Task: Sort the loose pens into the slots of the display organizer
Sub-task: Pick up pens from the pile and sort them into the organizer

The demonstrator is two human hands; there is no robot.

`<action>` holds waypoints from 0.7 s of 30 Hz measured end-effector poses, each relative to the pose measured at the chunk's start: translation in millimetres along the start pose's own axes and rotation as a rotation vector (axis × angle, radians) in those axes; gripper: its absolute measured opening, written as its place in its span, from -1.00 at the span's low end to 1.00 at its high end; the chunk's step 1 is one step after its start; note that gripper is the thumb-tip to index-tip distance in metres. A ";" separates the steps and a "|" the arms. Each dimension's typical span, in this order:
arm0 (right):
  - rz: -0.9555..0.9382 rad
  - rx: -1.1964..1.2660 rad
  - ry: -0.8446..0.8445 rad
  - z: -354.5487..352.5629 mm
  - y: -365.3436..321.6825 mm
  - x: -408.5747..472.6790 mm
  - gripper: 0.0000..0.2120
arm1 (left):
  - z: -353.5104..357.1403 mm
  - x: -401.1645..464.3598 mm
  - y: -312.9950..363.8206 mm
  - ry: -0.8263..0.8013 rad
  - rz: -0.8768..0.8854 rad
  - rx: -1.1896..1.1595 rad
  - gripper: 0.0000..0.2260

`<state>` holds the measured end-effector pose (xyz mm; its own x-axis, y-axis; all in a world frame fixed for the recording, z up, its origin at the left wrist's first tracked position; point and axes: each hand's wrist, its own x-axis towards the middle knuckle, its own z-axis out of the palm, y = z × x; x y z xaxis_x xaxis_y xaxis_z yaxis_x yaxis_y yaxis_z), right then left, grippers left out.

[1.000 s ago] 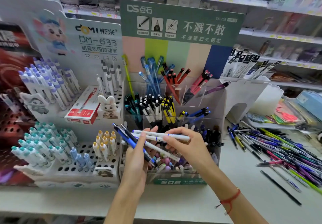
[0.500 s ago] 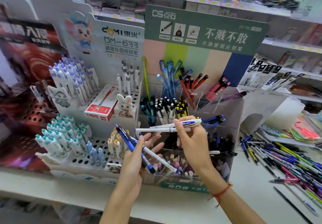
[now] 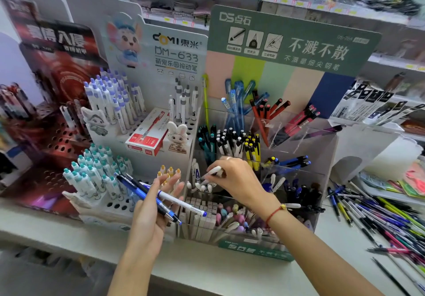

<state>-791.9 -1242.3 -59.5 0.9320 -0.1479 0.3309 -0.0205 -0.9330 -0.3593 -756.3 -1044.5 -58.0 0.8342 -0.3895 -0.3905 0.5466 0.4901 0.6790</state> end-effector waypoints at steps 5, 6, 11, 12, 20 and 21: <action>0.066 -0.060 -0.079 11.7 -12.3 12.8 -0.73 | -0.3 -1.3 1.6 -0.020 0.006 0.008 -0.78; 0.079 -0.035 -0.048 11.2 -14.0 11.6 -0.68 | -1.5 -0.8 1.9 -0.023 0.005 0.003 -0.78; -0.070 -0.003 0.166 13.6 -20.3 -3.2 -0.73 | -1.2 0.3 2.3 -0.013 -0.012 -0.052 -0.79; -0.086 -0.030 0.174 17.3 -20.1 -5.3 -0.78 | 0.0 0.1 2.2 -0.011 -0.013 -0.059 -0.79; -0.055 -0.087 0.079 22.3 -24.1 -18.0 -0.70 | 9.0 -3.0 1.3 -0.103 0.004 -0.139 -0.78; -0.040 -0.061 0.118 19.8 -26.6 -20.8 -0.71 | 10.9 -4.1 0.5 -0.122 0.028 -0.111 -0.77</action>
<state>-803.6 -1207.9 -74.1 0.8838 -0.1446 0.4450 -0.0098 -0.9566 -0.2914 -760.2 -1051.2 -49.3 0.8380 -0.4628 -0.2891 0.5334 0.5829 0.6129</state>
